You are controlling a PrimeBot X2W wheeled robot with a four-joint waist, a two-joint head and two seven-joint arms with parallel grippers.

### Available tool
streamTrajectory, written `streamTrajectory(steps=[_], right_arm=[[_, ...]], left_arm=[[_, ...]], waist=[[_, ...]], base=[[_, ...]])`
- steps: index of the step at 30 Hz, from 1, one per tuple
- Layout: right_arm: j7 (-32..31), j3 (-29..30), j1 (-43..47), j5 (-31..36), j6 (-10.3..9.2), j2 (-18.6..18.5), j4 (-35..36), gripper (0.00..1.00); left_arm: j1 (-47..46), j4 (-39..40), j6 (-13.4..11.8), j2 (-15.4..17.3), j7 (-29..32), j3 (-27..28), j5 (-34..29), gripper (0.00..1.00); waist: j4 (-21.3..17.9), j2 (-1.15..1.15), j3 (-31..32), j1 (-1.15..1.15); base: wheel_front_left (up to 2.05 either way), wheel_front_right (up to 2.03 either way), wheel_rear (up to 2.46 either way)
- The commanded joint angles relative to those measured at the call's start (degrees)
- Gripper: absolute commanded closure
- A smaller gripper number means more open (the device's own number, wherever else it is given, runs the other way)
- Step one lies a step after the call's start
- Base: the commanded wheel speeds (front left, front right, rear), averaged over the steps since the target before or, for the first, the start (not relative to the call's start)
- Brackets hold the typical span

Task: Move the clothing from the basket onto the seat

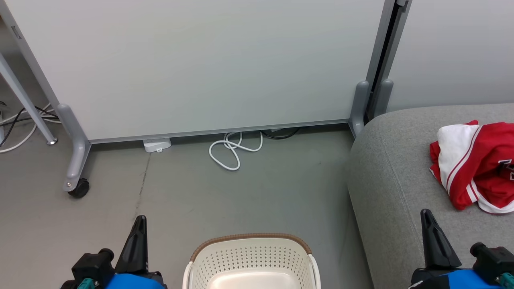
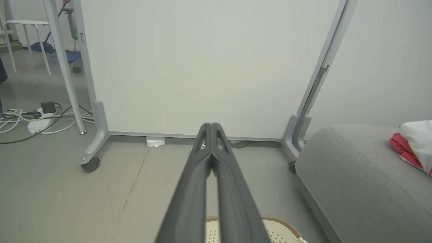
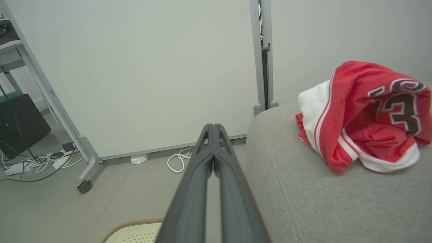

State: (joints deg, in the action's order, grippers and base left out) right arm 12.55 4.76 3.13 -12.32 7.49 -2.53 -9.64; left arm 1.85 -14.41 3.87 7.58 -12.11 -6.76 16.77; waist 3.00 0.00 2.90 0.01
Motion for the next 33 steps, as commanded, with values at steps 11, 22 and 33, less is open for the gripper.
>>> streamTrajectory(steps=[11, 22, 33], right_arm=[[-3.1, 0.3, -2.6, -14.0, 0.00, -0.2, 0.2, 1.00], [-5.9, 0.5, -3.9, -25.4, 0.00, -0.3, -0.5, 1.00], [-8.1, 0.7, -4.9, -34.6, 0.00, -0.3, -1.1, 1.00]], left_arm=[[-2.9, 1.0, 0.7, -0.6, 3.0, 2.5, 13.1, 1.00], [-3.9, 0.9, 1.2, -1.3, 5.7, 4.4, 23.9, 1.00], [-4.7, 0.9, 1.7, -1.8, 7.9, 5.9, 32.6, 1.00]], waist=[[-0.3, 0.00, -0.3, 0.00], [-0.6, 0.00, -0.6, 0.00], [-0.9, 0.00, -0.9, 0.00]], base=[[0.00, 0.00, 0.00], [0.00, 0.00, 0.00], [0.00, 0.00, 0.00]])
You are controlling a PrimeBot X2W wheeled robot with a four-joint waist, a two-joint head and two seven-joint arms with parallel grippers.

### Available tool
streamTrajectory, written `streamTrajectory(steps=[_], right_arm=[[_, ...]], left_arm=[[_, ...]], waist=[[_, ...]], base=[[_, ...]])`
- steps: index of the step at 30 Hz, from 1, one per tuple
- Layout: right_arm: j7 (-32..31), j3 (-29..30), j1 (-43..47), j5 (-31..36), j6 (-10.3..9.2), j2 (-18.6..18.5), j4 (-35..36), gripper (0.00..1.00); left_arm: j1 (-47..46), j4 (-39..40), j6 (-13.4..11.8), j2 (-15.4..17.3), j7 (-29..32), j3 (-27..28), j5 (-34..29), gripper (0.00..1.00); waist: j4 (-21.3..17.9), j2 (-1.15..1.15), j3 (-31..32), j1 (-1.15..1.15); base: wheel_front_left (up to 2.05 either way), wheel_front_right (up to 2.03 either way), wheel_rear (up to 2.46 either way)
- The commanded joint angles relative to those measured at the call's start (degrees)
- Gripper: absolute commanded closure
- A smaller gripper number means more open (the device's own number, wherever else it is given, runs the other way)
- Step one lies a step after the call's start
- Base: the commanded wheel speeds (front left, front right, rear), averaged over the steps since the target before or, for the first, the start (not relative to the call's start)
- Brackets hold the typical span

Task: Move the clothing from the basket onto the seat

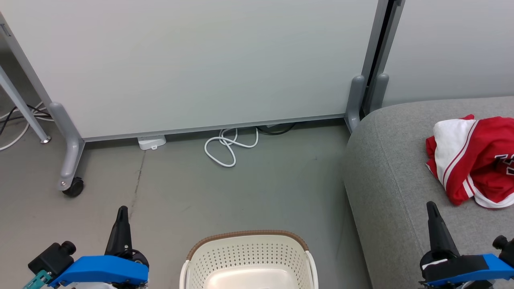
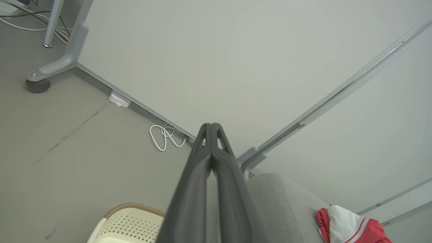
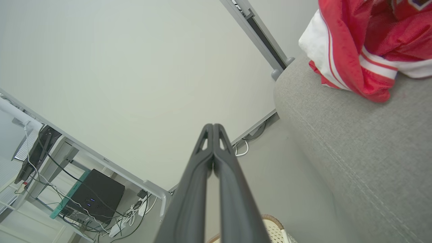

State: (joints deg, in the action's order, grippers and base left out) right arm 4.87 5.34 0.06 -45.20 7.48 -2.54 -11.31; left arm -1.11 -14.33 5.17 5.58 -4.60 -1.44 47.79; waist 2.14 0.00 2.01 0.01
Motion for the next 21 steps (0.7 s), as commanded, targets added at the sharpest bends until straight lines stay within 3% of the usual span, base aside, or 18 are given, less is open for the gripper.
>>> streamTrajectory(steps=[1, 21], right_arm=[[-0.6, 0.2, -1.9, -2.6, 0.01, -0.3, 0.5, 1.00], [-4.0, 0.5, -3.5, -16.1, 0.02, -0.4, -0.5, 1.00]], left_arm=[[-1.8, 0.8, 0.4, 0.1, 0.5, 0.7, 2.4, 1.00], [-3.1, 0.7, 1.0, -0.8, 3.8, 3.0, 15.2, 1.00]], waist=[[0.0, 0.00, -0.1, 0.00], [-0.5, 0.00, -0.5, 0.00]], base=[[0.00, 0.00, 0.00], [0.00, 0.00, 0.00]])
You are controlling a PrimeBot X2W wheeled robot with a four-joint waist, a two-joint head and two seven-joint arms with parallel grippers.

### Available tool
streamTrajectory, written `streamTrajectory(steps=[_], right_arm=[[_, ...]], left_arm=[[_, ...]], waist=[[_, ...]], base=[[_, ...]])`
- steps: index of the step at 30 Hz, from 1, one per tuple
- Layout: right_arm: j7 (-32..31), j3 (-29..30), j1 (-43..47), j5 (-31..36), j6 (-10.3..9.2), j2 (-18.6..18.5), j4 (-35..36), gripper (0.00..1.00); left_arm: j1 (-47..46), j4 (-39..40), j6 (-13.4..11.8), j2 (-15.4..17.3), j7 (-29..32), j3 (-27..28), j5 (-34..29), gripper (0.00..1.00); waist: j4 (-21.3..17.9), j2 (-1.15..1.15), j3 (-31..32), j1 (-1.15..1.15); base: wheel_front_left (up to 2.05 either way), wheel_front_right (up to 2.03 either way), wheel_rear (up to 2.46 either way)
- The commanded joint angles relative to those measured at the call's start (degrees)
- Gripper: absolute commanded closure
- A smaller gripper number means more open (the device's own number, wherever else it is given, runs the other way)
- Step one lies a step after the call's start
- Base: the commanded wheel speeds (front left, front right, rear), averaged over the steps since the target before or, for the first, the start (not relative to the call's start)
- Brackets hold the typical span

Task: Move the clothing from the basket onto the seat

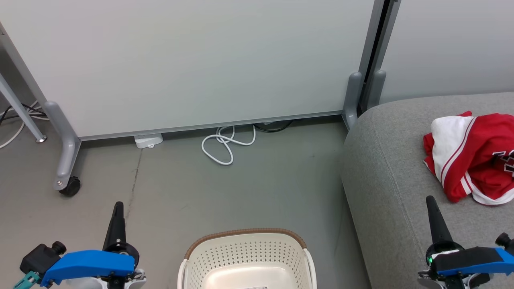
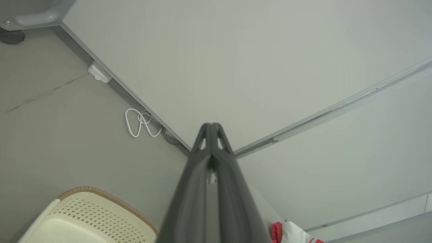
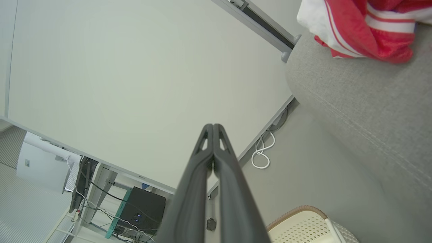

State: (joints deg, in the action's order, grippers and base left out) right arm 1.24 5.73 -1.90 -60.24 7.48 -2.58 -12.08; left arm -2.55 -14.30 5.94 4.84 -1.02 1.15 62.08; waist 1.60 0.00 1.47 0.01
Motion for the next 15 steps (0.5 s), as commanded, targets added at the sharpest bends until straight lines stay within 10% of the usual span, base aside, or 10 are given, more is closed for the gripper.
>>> streamTrajectory(steps=[1, 15], right_arm=[[-0.5, 0.1, -1.6, -1.8, 0.02, -0.3, 0.2, 1.00], [-2.6, 0.3, -2.5, -10.2, 0.02, -0.4, -0.4, 1.00]], left_arm=[[-1.7, 0.7, 0.3, -0.1, 0.4, 0.5, 1.5, 1.00], [-2.3, 0.6, 0.7, -0.6, 2.4, 1.9, 9.5, 1.00]], waist=[[0.0, 0.00, 0.0, 0.00], [-0.4, 0.00, -0.4, 0.00]], base=[[0.00, 0.00, 0.00], [0.00, 0.00, 0.00]])
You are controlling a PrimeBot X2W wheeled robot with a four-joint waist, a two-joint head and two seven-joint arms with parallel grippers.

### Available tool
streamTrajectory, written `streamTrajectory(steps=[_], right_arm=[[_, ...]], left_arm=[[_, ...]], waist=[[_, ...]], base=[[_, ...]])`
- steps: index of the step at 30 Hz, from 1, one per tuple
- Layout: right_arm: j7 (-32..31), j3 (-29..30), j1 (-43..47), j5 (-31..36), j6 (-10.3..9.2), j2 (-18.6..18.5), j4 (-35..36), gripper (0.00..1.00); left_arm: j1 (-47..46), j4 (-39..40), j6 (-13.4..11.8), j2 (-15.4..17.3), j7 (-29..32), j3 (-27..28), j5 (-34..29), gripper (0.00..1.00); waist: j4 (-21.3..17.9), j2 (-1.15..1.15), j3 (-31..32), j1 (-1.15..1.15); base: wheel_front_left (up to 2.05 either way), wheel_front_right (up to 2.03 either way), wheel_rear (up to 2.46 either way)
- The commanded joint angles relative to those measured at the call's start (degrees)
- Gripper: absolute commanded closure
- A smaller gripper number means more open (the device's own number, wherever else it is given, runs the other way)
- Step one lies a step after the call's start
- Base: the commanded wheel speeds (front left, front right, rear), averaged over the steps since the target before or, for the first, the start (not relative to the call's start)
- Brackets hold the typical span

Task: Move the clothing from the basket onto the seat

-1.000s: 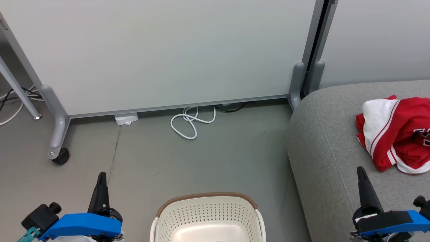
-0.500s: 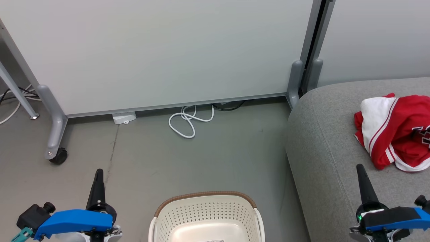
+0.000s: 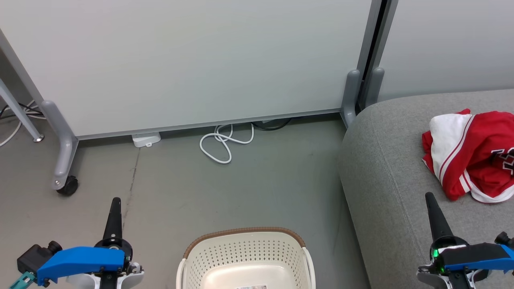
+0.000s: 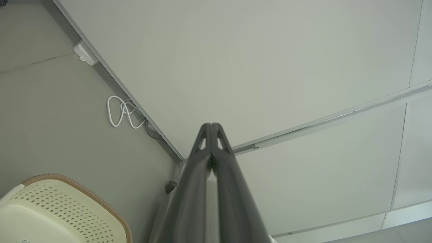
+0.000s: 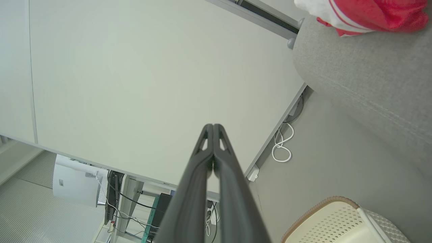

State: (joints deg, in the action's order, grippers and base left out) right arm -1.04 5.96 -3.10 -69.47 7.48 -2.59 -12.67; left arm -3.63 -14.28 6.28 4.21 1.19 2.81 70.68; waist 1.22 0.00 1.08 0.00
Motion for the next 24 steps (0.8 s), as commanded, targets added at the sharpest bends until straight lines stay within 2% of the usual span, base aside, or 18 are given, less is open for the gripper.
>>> streamTrajectory(steps=[1, 24], right_arm=[[-0.4, 0.1, -1.3, -1.5, 0.02, -0.4, 0.2, 1.00], [-3.4, 0.5, -2.6, -13.4, 0.02, -0.4, -0.7, 1.00]], left_arm=[[-1.3, 0.5, 0.4, 0.0, 0.4, 0.4, 1.5, 1.00], [-2.3, 0.4, 0.9, -0.8, 3.3, 2.4, 12.7, 1.00]], waist=[[0.0, 0.00, 0.0, 0.00], [-0.6, 0.00, -0.6, 0.00]], base=[[0.00, 0.00, 0.00], [0.00, 0.00, 0.00]])
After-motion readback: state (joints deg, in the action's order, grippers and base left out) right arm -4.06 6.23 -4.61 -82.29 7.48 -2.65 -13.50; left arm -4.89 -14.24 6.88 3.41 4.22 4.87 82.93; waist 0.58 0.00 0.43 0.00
